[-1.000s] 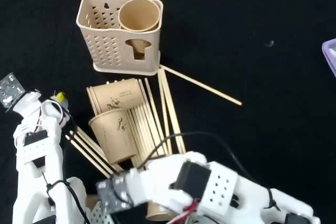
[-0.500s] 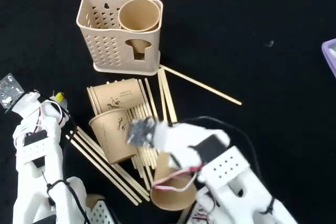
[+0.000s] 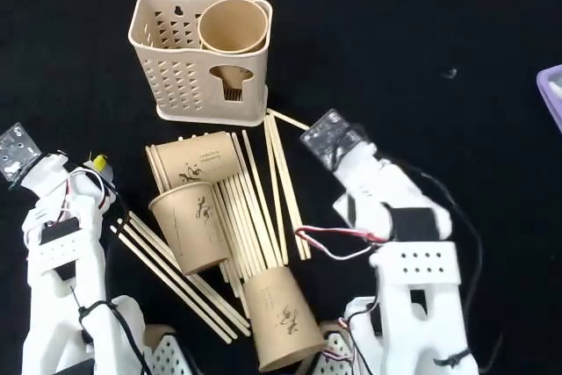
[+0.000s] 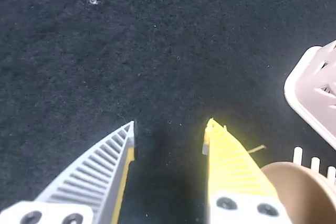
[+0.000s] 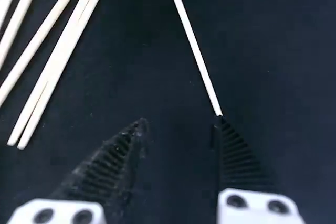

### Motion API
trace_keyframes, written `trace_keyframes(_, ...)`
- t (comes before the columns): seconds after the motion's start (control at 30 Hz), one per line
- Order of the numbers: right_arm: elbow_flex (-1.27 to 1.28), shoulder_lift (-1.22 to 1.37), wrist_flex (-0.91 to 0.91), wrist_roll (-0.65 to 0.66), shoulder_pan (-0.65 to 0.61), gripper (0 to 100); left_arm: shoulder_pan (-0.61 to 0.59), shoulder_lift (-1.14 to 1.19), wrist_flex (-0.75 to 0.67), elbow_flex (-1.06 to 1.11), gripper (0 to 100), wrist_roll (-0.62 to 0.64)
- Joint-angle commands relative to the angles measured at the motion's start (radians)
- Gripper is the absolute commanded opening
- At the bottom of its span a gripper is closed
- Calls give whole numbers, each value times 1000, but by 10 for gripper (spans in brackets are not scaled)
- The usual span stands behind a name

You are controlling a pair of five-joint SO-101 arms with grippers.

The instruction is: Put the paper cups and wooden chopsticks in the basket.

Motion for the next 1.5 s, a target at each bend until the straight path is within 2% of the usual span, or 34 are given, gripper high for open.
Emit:
trace_keyframes(0.0,-140,-2,239,83,-54,201,-4,-31,-17,-18,213,-2)
trace_keyframes(0.1,-177,-7,391,175,-178,201,-4,-31,-17,-19,213,-2)
trace_keyframes(0.2,-199,-8,486,196,-367,201,-5,-31,-17,-19,213,-2)
trace_keyframes(0.47,-211,-8,552,-58,-867,201,-12,-32,-12,-21,213,5)
trace_keyframes(0.7,-254,-1,574,-190,-1188,201,-12,-31,-17,-21,213,5)
trace_keyframes(0.8,-217,-1,522,-227,-1234,198,-12,-31,-17,-21,213,5)
trace_keyframes(0.93,-79,1,397,-229,-1188,198,-12,-32,-15,-21,213,5)
trace_keyframes(1.03,16,1,322,-173,-1068,198,-12,-32,-15,-21,213,5)
trace_keyframes(1.13,79,1,264,-74,-865,198,-12,-32,-15,-21,213,5)
trace_keyframes(1.33,108,1,160,150,-342,198,-12,-32,-17,-21,213,5)
trace_keyframes(1.47,110,1,37,258,-46,198,-12,-32,-17,-22,213,5)
